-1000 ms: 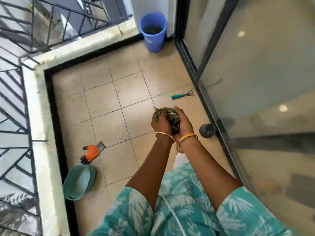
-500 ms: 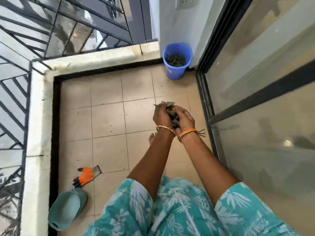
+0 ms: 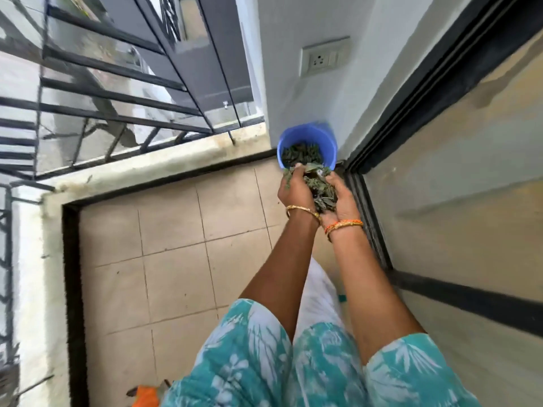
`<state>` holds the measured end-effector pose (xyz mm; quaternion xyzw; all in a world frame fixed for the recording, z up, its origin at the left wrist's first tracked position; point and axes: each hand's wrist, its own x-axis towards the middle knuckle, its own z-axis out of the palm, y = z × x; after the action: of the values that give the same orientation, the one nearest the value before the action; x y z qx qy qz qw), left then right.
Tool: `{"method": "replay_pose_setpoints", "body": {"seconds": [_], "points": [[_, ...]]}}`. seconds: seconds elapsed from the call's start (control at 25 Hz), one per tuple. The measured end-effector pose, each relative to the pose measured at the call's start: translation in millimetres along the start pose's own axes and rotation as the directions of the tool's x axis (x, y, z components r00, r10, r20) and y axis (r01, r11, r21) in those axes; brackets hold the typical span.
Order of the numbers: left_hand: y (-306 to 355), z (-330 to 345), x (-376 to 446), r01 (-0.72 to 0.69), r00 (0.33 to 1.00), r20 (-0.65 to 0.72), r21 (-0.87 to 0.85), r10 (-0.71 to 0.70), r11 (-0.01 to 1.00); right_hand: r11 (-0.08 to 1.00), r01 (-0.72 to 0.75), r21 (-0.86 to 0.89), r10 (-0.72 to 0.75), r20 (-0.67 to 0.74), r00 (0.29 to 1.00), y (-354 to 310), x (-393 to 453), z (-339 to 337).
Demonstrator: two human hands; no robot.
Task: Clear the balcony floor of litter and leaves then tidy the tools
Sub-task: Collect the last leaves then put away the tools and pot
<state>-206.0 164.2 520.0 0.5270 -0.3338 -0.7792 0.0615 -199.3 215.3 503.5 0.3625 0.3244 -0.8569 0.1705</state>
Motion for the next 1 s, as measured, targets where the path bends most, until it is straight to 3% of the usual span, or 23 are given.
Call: {"method": "replay_pose_setpoints", "body": {"seconds": [0.2,0.32,0.48,0.52,0.68,0.76,0.88,1.0], "points": [[-14.6,90.1,149.5,0.03,0.999,0.037,0.028,-0.031,0.999,0.996,-0.05,-0.069,0.043,-0.087,0.995,-22.3,171.4,31.0],[-41.6,121.7,246.9,0.012,0.995,0.097,0.258,-0.038,0.966,0.987,-0.079,-0.136,0.058,-0.157,0.986,-29.2,269.6,30.3],[-112.6,113.2,393.0,0.193,0.947,0.121,0.524,-0.297,0.83,0.976,-0.099,-0.196,0.043,-0.27,0.962,-26.8,356.0,16.5],[-105.6,110.4,392.1,0.22,0.936,0.1,0.58,-0.337,0.784,0.971,-0.108,-0.215,0.041,-0.293,0.955,-23.5,370.4,9.1],[-60.5,105.1,358.5,0.311,0.911,0.047,0.576,-0.411,0.756,0.897,-0.211,-0.388,0.046,-0.393,0.918,-16.7,401.8,-17.3],[-57.4,97.3,359.1,0.259,0.934,0.028,0.635,-0.357,0.728,0.797,-0.217,-0.564,-0.027,-0.392,0.92,-15.7,405.7,-20.7],[-58.1,80.0,361.4,0.063,0.979,0.079,0.763,-0.19,0.643,0.484,-0.121,-0.867,-0.208,-0.249,0.946,-1.5,399.9,-33.0],[-61.6,46.5,360.2,-0.103,0.992,0.129,0.855,-0.015,0.509,0.395,0.016,-0.919,-0.36,-0.139,0.922,29.5,368.1,-58.2]]}}
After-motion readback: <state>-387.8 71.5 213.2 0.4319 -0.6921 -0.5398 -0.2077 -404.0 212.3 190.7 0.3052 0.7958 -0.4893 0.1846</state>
